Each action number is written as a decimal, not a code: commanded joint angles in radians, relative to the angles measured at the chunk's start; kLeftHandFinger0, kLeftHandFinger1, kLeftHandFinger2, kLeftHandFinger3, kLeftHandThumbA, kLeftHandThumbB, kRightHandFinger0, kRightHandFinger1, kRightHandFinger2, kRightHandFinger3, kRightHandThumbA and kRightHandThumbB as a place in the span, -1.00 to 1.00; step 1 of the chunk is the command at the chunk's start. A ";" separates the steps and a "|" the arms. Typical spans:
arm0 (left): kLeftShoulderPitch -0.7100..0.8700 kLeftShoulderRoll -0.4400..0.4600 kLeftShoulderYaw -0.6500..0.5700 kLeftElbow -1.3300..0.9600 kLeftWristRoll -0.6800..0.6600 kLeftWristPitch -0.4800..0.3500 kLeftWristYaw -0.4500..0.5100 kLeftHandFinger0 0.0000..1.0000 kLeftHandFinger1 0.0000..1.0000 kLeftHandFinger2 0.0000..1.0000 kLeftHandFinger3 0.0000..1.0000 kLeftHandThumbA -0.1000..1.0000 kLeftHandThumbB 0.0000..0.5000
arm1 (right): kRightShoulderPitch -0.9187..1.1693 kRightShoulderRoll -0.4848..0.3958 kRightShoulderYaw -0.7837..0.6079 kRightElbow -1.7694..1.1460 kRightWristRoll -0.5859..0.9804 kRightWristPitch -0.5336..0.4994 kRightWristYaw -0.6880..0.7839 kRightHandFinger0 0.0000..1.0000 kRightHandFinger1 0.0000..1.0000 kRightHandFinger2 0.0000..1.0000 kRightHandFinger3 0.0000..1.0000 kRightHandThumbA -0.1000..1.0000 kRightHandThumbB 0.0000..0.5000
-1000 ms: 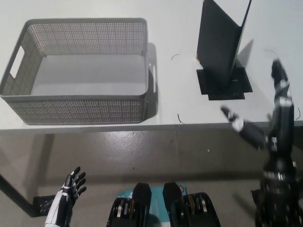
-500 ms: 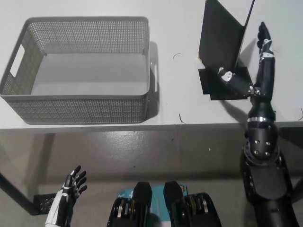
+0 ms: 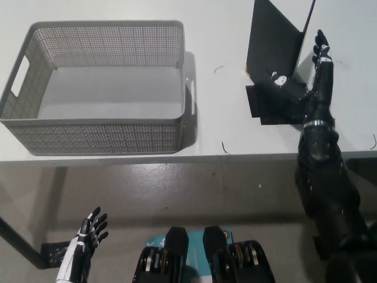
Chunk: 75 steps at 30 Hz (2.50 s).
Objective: A notebook is kept standing on the table on the right hand side and a container is kept on the left hand side and the robot uses its right hand to grab the notebook and places it in the container
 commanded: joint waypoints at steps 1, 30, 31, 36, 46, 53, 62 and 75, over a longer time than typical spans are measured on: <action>0.010 0.008 0.003 -0.026 -0.017 -0.038 -0.017 1.00 1.00 1.00 1.00 1.00 0.08 | -0.209 -0.016 -0.043 0.175 0.104 -0.031 -0.010 1.00 1.00 1.00 1.00 1.00 0.97; 0.004 0.026 -0.003 -0.015 -0.033 -0.058 -0.055 1.00 1.00 1.00 1.00 1.00 0.33 | -0.400 0.015 -0.228 0.372 0.332 0.041 -0.063 -1.00 -0.91 0.40 0.52 -1.00 -0.56; 0.004 0.028 -0.006 -0.014 -0.027 -0.059 -0.055 1.00 1.00 1.00 1.00 1.00 0.34 | -0.395 0.014 -0.227 0.370 0.336 0.030 -0.053 -1.00 -0.87 0.45 0.49 -1.00 -0.57; 0.003 0.020 -0.002 -0.006 -0.023 -0.075 -0.043 1.00 1.00 1.00 1.00 1.00 0.31 | -0.398 0.013 -0.195 0.357 0.318 0.021 -0.063 -1.00 -1.00 -0.25 0.16 -1.00 -0.58; 0.012 0.007 0.000 -0.015 -0.032 -0.061 -0.038 1.00 1.00 1.00 1.00 1.00 0.25 | -0.434 -0.023 -0.218 0.304 0.377 -0.029 -0.025 -1.00 -0.66 0.42 0.43 -1.00 -0.67; 0.023 0.011 0.004 -0.009 -0.038 -0.072 -0.043 1.00 1.00 1.00 1.00 1.00 0.21 | -0.477 -0.105 -0.278 0.220 0.460 -0.038 0.026 -1.00 -0.50 0.36 0.40 -1.00 -0.69; 0.037 0.016 0.009 -0.004 -0.040 -0.088 -0.044 1.00 1.00 1.00 1.00 1.00 0.19 | -0.485 -0.201 -0.259 -0.020 0.447 0.069 -0.023 -1.00 -0.50 0.34 0.37 -1.00 -0.70; 0.063 0.007 -0.002 0.007 -0.041 -0.088 -0.050 1.00 1.00 1.00 1.00 1.00 0.16 | -0.502 -0.119 -0.230 -0.070 0.449 0.067 -0.067 -1.00 -0.77 0.11 0.19 -1.00 -0.64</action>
